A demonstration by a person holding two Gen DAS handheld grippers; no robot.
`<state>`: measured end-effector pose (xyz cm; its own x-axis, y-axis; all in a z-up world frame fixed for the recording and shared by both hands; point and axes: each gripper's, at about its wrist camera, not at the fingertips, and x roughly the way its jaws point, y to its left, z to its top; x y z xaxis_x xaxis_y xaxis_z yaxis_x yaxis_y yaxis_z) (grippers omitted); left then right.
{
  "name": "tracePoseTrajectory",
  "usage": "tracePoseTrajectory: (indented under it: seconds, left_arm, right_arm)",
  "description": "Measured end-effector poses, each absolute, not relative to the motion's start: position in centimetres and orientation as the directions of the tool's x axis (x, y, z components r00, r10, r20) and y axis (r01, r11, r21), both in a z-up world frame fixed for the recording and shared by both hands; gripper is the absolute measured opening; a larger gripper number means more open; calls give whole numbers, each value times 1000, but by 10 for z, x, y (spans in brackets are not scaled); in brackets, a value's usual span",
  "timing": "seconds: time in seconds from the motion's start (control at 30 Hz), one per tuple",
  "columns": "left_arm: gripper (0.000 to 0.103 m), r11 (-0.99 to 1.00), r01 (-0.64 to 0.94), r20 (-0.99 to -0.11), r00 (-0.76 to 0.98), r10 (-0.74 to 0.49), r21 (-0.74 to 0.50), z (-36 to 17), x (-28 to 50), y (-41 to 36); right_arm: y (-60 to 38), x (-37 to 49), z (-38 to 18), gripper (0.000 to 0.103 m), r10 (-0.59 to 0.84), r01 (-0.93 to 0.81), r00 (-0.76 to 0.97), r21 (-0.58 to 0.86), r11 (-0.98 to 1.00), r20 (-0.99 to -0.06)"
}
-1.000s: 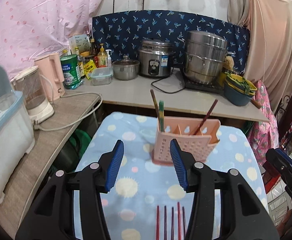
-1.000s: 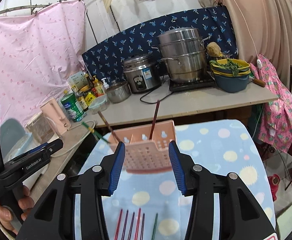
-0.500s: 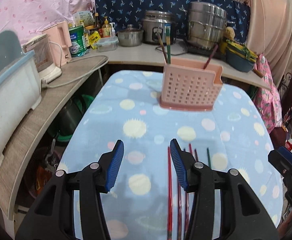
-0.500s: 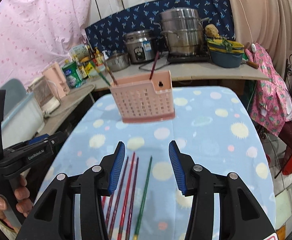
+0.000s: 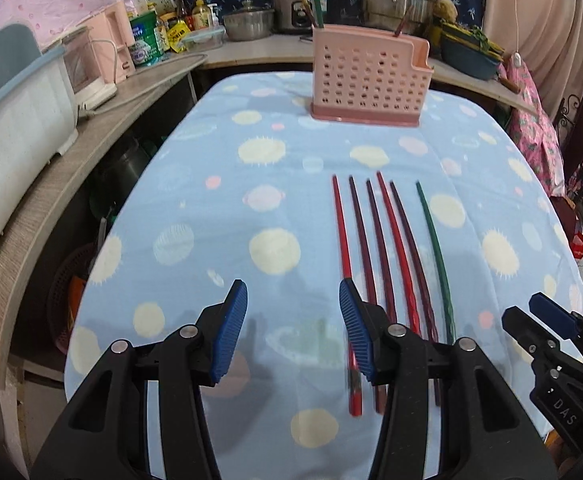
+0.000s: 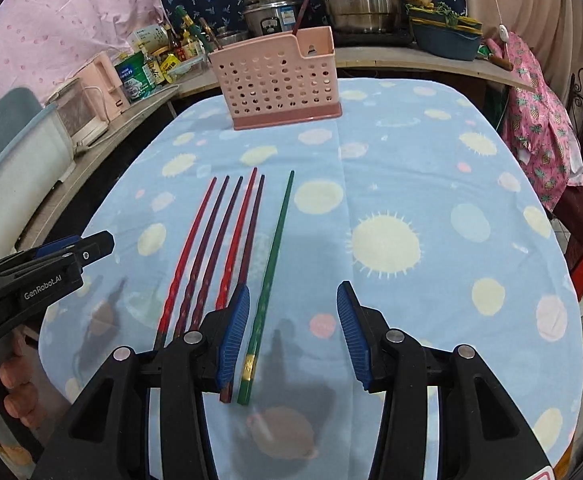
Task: Organize utensils
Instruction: 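Grasp the green chopstick with the right tool while the left tool approaches a red chopstick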
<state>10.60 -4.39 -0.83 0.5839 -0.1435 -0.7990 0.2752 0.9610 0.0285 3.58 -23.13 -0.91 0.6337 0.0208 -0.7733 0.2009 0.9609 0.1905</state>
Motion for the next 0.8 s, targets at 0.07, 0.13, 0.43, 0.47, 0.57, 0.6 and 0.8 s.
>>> tracePoseTrajectory:
  seconds: [0.07,0.13,0.43,0.47,0.57,0.6,0.8]
  left_arm:
    - [46,961,277,-810,570,-142,27,-15,101,-42]
    - [46,961,277,-817,560,-139,27,-20,97,-40]
    - [46,963,269,-834,538,-127,27,-33,89,-28]
    - [46,963,268,-835,535,-125,28,-34,88,-27]
    - [46,963,268,-840,529,-123,27,-37,86,-25]
    - [46,963,267,-841,527,-123,27,-38,86,-24]
    - [46,963,269,-848,516,-124,23,-42,85,-22]
  right_arm:
    - [-227,31,-17,45,26,199,624,190,961,-781]
    - [-223,29,-22,45,24,196,614,182,963,-789]
    - [-205,25,-40,35,44,177,578,178,968,-815]
    - [-204,26,-42,30,45,173,575,175,969,-817]
    - [-200,27,-48,24,47,169,560,169,971,-827]
    - [-199,28,-50,23,49,169,555,169,971,-830]
    - [-197,28,-55,21,58,160,545,171,972,-837]
